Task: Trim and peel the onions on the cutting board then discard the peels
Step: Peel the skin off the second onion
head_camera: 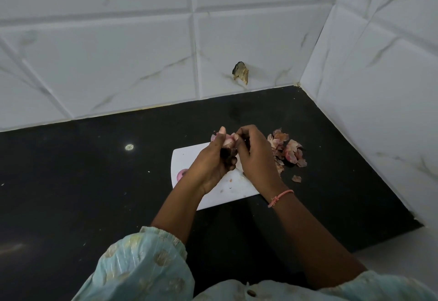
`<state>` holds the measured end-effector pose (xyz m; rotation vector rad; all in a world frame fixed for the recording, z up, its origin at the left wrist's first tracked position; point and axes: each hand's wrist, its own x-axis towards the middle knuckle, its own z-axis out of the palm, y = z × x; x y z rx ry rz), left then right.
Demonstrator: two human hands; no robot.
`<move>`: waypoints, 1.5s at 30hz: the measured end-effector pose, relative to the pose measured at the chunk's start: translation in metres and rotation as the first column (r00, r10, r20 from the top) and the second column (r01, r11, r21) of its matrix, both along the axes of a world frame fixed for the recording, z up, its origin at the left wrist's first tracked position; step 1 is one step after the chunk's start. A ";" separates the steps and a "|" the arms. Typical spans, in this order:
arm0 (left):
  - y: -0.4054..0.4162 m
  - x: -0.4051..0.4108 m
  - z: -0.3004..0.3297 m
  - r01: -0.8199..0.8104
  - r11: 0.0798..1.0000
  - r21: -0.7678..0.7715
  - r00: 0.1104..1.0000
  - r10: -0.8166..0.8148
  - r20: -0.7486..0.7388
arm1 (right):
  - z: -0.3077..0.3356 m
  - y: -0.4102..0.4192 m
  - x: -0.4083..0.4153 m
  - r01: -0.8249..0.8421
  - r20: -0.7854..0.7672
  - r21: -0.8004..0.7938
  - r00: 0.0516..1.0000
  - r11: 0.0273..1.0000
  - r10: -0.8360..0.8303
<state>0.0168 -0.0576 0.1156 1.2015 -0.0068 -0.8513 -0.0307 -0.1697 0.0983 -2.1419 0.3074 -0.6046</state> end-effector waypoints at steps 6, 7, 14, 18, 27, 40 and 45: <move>0.004 0.005 0.000 0.093 0.995 -0.031 0.996 -0.093 0.002 | -0.002 -0.015 0.005 0.166 -0.001 0.223 0.985 0.961 -0.170; 0.005 0.005 0.000 0.104 0.994 -0.045 0.994 -0.105 -0.013 | 0.000 -0.020 0.006 0.199 -0.021 0.316 0.979 0.927 -0.203; 0.006 0.010 -0.009 0.069 0.997 0.042 0.995 -0.065 -0.077 | -0.022 -0.080 0.000 0.488 -0.282 0.719 0.856 0.495 -0.433; 0.003 0.010 -0.011 0.008 0.999 0.051 0.993 -0.002 -0.116 | -0.022 -0.077 -0.006 0.553 -0.268 0.551 0.826 0.624 -0.495; 0.001 0.010 -0.009 -0.022 1.000 0.019 0.991 0.024 -0.129 | -0.040 -0.076 0.004 0.271 -0.382 -0.209 0.862 0.940 -0.333; 0.005 0.011 -0.011 -0.013 0.999 0.029 1.000 0.013 -0.014 | -0.002 -0.018 -0.002 -0.236 -0.064 0.335 0.960 0.912 0.272; 0.005 0.012 -0.012 -0.003 1.000 0.018 1.000 0.004 -0.021 | 0.002 -0.014 -0.003 -0.197 -0.019 0.212 0.978 0.957 0.206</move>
